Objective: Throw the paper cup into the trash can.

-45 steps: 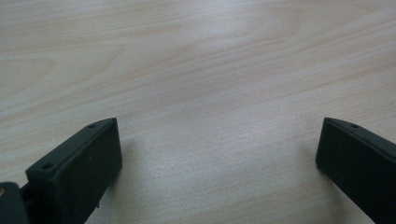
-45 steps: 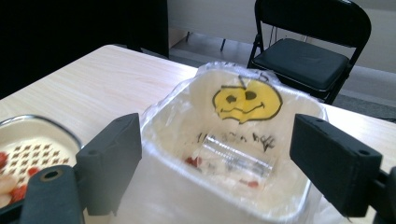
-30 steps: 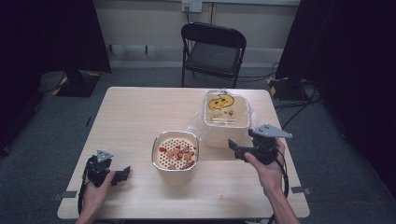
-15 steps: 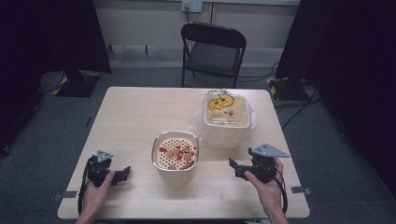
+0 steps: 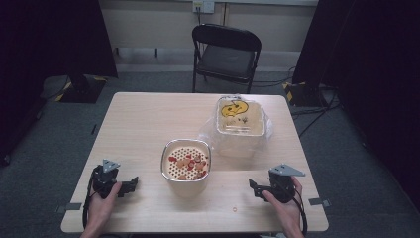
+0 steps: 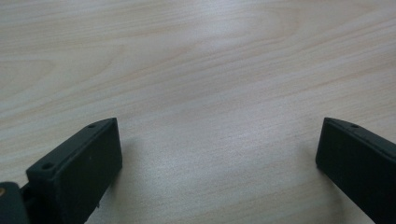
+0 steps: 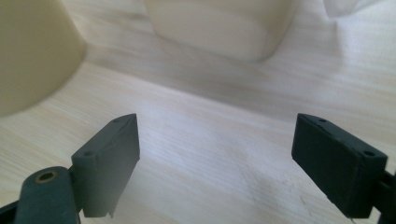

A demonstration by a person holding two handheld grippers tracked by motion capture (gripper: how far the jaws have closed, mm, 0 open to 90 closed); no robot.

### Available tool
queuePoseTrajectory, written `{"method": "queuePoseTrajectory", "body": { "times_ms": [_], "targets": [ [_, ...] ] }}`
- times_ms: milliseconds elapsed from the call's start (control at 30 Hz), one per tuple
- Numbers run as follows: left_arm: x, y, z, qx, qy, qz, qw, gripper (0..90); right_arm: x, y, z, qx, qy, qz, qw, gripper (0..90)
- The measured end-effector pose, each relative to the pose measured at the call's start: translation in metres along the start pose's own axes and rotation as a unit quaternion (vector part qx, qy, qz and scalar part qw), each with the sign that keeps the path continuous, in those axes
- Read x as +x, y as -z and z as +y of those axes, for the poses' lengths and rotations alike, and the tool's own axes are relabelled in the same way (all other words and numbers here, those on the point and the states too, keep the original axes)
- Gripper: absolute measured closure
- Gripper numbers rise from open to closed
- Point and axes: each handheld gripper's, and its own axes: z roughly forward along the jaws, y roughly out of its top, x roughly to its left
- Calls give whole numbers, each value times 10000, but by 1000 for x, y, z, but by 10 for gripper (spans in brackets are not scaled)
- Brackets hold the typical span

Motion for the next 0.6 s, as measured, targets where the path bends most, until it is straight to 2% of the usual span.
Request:
{"method": "queuePoseTrajectory", "body": {
  "times_ms": [200, 300, 400, 600],
  "targets": [
    [0, 0, 0, -2, -6, 8, 10000, 0, -9, -12, -12, 363, 73, -296, 9989, 145],
    [0, 0, 0, -5, -6, 20, 10000, 2, -12, -18, -17, 511, 37, -341, 9981, 145],
    [0, 0, 0, -6, -7, 21, 10000, 2, -12, -20, -19, 522, 139, -451, 9975, 132],
    [0, 0, 0, -6, -14, 18, 10000, 2, -16, -23, -21, 378, 242, -373, 9983, 90]
  ]
}}
